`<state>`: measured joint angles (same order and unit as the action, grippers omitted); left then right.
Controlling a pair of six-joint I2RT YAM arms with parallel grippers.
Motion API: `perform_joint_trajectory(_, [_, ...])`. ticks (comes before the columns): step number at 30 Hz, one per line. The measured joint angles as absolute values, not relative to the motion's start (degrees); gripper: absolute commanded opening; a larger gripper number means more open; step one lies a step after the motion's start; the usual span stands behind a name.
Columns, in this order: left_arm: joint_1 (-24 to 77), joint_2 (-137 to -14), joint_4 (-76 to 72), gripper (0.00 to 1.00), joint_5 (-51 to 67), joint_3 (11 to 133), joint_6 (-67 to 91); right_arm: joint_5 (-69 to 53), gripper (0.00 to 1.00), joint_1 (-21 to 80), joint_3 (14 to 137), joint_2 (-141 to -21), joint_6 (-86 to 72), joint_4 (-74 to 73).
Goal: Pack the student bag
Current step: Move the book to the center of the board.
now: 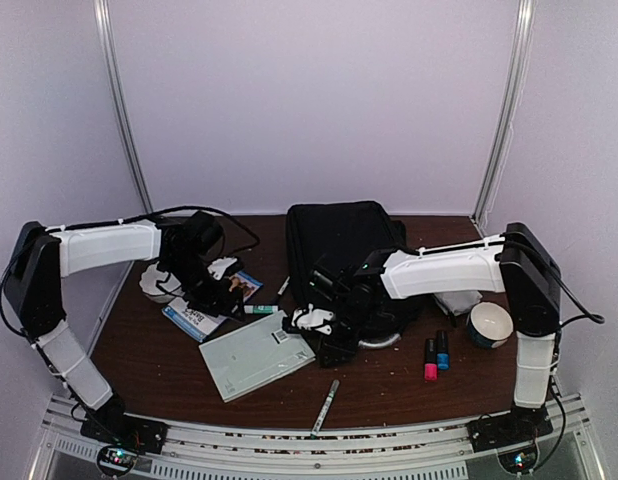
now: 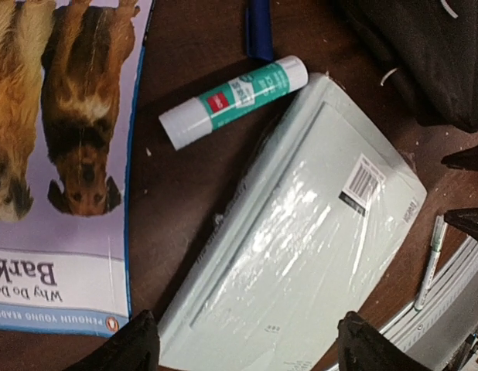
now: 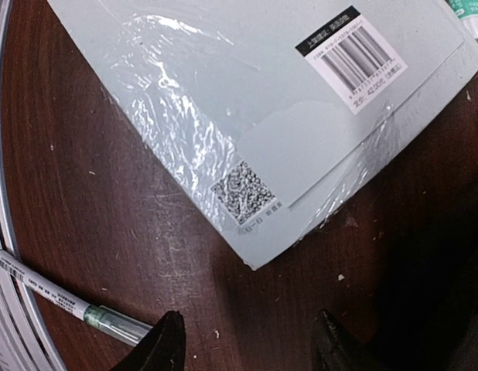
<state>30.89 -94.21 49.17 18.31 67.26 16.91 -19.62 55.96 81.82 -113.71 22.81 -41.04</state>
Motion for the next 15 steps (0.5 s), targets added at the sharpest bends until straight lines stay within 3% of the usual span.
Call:
perform_joint_trajectory(6, [30.30, -101.34, 43.86, 0.82, 20.18, 67.48, 14.59, -18.17, 0.54, 56.60, 85.41, -115.50, 24.05, -41.17])
perform_joint_trajectory(15, [30.30, -102.02, 40.10, 0.80, 21.98, 61.95, 14.00, -13.74, 0.53, 57.14, 86.94, -118.80, 24.88, -41.01])
